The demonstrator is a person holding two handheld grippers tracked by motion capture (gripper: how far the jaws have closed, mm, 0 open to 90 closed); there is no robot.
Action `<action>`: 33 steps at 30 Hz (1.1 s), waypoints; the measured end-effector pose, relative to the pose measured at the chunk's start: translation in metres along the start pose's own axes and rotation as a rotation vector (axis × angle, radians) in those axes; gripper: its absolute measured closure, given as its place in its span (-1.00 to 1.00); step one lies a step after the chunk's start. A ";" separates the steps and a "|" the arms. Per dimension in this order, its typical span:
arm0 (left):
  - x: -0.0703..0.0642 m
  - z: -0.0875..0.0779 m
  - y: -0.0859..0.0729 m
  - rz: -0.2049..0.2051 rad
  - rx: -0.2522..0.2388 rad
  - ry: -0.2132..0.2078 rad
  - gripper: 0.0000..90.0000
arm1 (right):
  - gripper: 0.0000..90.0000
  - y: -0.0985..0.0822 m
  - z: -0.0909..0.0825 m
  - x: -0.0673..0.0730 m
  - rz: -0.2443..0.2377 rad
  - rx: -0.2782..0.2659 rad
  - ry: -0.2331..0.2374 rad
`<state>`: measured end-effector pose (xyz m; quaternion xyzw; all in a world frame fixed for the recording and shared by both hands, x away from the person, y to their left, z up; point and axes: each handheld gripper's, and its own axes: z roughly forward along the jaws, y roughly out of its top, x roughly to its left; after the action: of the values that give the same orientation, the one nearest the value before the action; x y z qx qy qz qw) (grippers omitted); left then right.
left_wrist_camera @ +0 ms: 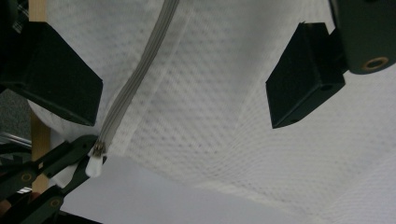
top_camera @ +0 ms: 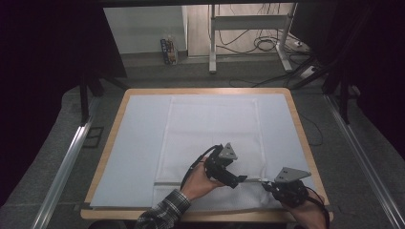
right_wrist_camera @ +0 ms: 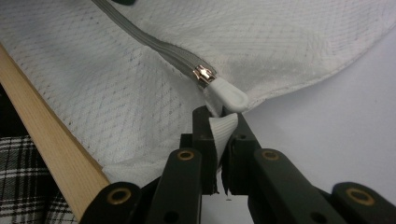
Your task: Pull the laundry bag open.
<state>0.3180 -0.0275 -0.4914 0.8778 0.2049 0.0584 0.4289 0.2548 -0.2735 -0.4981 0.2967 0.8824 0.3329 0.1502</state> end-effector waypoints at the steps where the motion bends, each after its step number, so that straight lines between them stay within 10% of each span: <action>1: -0.001 0.003 0.003 0.004 0.001 -0.004 -0.76 | 0.87 0.000 0.000 0.000 0.003 0.004 0.002; 16: -0.018 0.040 0.033 0.075 0.036 -0.050 -0.76 | 0.87 0.000 0.001 -0.001 0.021 0.014 0.017; 33: -0.011 0.044 0.034 0.074 0.050 0.019 -0.77 | 0.87 0.000 0.001 -0.001 0.016 0.016 0.014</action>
<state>0.3311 -0.0828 -0.4914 0.8946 0.1777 0.0774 0.4026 0.2562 -0.2738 -0.4991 0.3025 0.8837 0.3292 0.1390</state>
